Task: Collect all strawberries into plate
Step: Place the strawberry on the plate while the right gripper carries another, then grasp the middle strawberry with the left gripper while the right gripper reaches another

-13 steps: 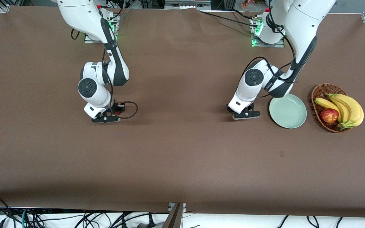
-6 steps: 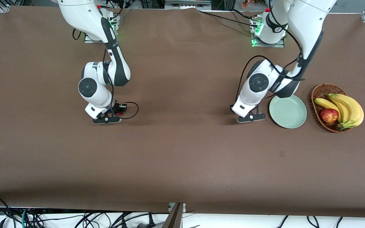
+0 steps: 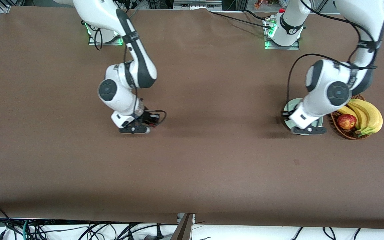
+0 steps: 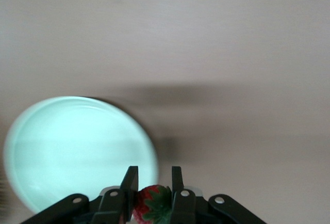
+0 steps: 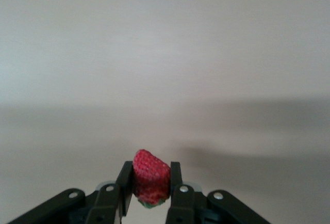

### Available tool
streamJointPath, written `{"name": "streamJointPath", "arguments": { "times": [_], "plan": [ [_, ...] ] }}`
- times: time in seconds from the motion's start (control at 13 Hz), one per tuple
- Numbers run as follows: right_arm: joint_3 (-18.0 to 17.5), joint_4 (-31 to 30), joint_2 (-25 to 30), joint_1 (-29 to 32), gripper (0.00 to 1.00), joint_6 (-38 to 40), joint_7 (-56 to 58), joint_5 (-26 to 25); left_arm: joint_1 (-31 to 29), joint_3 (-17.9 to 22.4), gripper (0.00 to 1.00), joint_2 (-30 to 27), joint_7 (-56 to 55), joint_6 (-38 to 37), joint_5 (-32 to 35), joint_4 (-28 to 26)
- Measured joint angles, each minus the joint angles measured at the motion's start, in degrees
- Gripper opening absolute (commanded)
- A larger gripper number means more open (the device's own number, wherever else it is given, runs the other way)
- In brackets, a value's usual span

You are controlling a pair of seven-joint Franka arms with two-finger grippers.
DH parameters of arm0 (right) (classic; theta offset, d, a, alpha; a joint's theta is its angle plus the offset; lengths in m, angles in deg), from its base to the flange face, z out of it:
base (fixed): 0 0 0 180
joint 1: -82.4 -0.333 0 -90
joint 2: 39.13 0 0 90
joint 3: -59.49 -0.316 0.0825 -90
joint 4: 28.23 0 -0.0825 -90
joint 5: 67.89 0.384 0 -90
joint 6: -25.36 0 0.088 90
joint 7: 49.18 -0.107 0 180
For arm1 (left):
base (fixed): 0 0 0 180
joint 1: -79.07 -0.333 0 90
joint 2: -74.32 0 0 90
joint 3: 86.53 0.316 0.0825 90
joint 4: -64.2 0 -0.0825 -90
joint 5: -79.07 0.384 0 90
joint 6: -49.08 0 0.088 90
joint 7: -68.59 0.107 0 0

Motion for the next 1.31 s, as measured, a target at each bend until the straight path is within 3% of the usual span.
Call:
{"name": "streamJointPath", "arguments": {
  "times": [0.23,0.46,0.54,0.69,0.77,0.85,1.0,1.16,1.31],
  "plan": [
    [-6.1,11.0,-6.6,-0.6,0.28,-1.7,-15.0,0.1,-1.4,5.2,0.13,0.1,9.8,0.0,0.0,-1.2],
    [-11.6,17.5,-12.3,-2.7,0.30,-12.3,-27.1,0.2,-3.7,7.2,0.16,1.7,13.6,3.8,0.0,-2.9],
    [-12.5,19.0,-14.2,-4.4,0.33,-16.6,-31.1,0.2,-4.1,7.3,0.16,2.9,13.9,8.1,-0.1,-4.7],
    [-13.1,22.0,-18.8,-8.9,0.52,-25.8,-39.0,0.2,-4.2,7.2,0.21,6.0,14.3,16.6,-0.1,-8.7],
    [-13.1,23.7,-21.5,-11.2,0.69,-30.1,-42.2,0.2,-4.2,7.2,0.56,7.4,14.5,18.5,-0.1,-9.6],
    [-13.0,25.0,-23.8,-12.7,0.71,-33.1,-44.1,0.2,-4.2,7.2,1.00,8.1,14.7,19.1,-0.1,-9.7],
    [-12.8,26.8,-26.2,-13.2,0.83,-35.4,-45.0,0.2,-4.2,7.2,1.00,8.1,16.2,19.2,-0.1,-9.5],
    [-12.1,28.3,-26.0,-12.3,0.85,-34.9,-45.0,0.2,-4.2,7.2,1.00,8.0,17.0,19.2,-0.1,-9.2],
    [-11.4,29.5,-24.2,-10.3,0.85,-29.3,-44.7,0.1,-4.2,7.3,1.00,7.4,17.1,18.7,-0.1,-8.8]
  ]
}}
